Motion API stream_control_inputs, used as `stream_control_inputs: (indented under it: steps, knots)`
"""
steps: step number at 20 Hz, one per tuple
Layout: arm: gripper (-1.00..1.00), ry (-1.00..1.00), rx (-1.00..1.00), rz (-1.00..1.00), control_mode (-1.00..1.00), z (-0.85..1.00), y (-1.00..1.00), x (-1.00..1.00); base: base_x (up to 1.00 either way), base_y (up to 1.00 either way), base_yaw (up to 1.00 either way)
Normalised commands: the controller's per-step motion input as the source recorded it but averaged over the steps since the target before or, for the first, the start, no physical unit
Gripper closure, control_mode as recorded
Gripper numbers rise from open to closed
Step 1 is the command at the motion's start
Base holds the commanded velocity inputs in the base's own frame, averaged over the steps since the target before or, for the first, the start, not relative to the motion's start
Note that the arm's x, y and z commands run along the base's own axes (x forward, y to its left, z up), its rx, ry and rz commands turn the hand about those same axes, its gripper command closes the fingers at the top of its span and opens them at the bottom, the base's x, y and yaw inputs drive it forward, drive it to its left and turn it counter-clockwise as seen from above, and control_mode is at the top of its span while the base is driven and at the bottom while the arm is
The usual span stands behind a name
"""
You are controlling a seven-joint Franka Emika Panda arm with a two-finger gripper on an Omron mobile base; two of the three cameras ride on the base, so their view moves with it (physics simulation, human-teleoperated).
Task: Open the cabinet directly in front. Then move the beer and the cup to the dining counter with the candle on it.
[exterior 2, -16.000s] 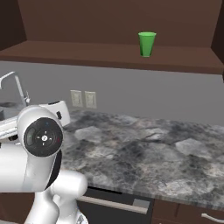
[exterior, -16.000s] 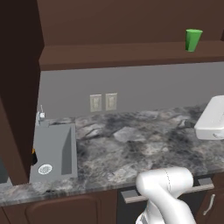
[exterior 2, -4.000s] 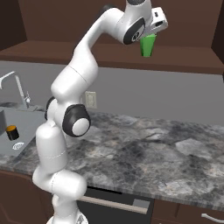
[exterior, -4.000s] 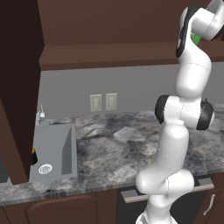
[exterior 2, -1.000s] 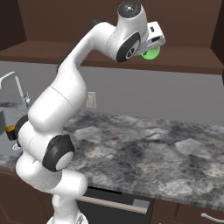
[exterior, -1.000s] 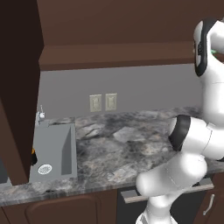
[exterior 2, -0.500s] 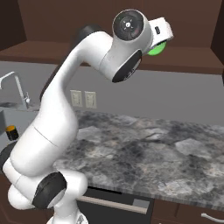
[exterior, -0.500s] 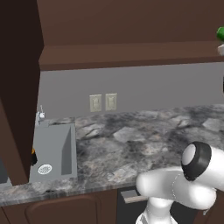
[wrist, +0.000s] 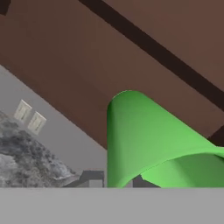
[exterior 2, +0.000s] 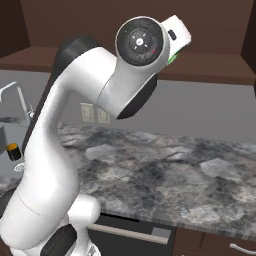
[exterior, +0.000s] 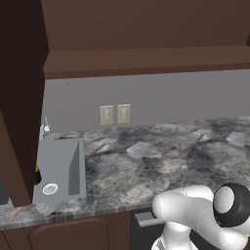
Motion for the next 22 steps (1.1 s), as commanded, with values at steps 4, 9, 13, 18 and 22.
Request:
stream_control_inputs:
  steps: [4,9,13,18,22]
  knots:
    - [1.0,0.01,-0.18,0.22,-1.0,-0.07,0.29,-1.0,0.0,0.0,0.0]
    - [1.0,0.01,-0.17,0.25,-1.0,-0.58,0.81,-1.0,0.0,0.0,0.0]
    - [1.0,0.0,-0.14,0.32,-1.0,-0.58,0.81,-1.0,0.0,0.0,0.0]
    - [1.0,0.0,-0.11,0.37,-1.0,-0.48,0.67,-1.0,0.0,0.0,0.0]
    - [1.0,0.0,-0.09,0.39,-1.0,-0.4,0.67,-1.0,0.0,0.0,0.0]
